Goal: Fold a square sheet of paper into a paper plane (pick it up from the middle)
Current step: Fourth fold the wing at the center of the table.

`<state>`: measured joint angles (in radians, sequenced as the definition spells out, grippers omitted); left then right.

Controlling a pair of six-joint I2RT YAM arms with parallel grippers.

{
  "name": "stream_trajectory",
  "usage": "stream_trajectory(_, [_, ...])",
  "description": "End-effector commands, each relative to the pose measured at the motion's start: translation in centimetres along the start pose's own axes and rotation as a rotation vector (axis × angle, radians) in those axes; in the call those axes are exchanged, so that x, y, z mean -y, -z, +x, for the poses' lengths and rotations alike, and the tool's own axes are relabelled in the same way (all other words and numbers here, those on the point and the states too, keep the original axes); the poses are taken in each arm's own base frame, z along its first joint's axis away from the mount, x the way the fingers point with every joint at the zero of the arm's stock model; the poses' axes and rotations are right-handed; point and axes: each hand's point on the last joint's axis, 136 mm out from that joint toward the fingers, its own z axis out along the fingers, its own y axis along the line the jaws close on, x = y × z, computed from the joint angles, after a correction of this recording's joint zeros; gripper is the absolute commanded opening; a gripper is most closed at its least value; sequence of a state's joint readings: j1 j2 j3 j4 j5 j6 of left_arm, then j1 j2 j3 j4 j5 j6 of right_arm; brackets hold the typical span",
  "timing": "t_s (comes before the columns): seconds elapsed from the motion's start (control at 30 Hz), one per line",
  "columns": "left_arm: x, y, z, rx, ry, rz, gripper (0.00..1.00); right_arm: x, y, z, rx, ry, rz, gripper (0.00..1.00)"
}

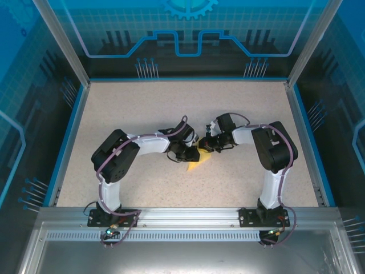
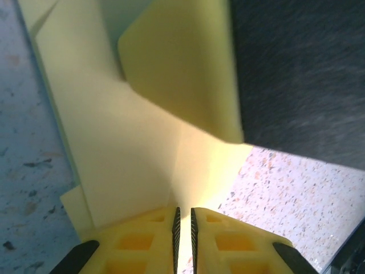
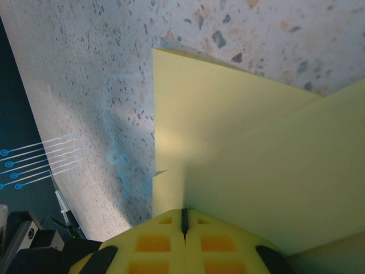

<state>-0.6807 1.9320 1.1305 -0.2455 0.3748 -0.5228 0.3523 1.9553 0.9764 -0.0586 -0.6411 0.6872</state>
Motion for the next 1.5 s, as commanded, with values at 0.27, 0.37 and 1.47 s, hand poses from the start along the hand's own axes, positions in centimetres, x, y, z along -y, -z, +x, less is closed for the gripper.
stream_trajectory(0.27, [-1.3, 0.3, 2.7, -0.063, 0.012, -0.034, 0.15, 9.3, -1.4, 4.4, -0.094, -0.194, 0.293, 0.00])
stream_trajectory(0.37, [-1.9, 0.2, 3.4, -0.072, 0.022, -0.045, 0.15, 9.4, -1.4, 4.5, -0.098, -0.193, 0.298, 0.00])
stream_trajectory(1.47, [-4.0, 1.5, 9.6, -0.222, -0.066, -0.026, 0.09, 10.0, -1.5, 4.9, -0.109, -0.205, 0.310, 0.00])
